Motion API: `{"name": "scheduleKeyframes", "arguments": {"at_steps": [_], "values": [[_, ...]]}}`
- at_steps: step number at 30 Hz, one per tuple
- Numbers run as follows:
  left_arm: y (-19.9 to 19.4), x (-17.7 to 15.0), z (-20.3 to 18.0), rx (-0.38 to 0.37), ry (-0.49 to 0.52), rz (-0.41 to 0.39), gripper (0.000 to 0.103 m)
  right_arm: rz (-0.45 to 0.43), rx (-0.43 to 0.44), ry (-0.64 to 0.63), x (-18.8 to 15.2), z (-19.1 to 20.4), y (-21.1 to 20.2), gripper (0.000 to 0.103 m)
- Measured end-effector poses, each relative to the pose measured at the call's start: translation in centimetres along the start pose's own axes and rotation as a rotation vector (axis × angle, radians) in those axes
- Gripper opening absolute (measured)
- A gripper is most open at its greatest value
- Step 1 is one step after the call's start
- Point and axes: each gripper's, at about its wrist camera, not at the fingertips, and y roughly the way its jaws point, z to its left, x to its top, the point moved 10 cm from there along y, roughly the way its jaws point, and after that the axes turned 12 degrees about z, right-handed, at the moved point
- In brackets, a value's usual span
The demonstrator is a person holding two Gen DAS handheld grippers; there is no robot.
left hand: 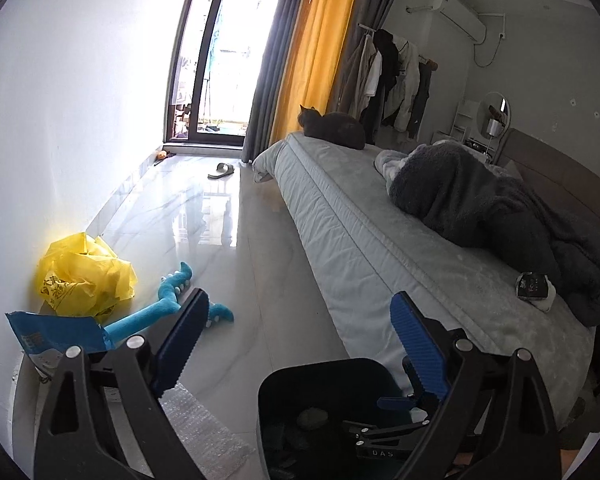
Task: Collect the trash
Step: 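Open the left gripper over the bin while the right gripper releases the plastic bag, then move both open grippers back toward the black tissue pack and sock on the bed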
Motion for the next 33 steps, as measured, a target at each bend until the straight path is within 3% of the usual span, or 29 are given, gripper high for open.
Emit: {"name": "scheduleKeyframes", "arguments": {"at_steps": [12, 19, 33], "values": [[-0.5, 1.2, -2.1, 0.043, 0.046, -0.03, 0.094, -0.142, 0.015, -0.021, 0.3, -0.9, -5.4, 0.065], [-0.1, 1.3, -5.1, -0.012, 0.053, -0.023, 0.095, -0.277, 0.009, -0.032, 0.5, -2.4, -10.5, 0.072], [0.8, 2.2, -12.6, -0.106, 0.141, -0.031, 0.098, -0.402, -0.086, 0.045, -2.1, -9.8, -16.4, 0.074]]}}
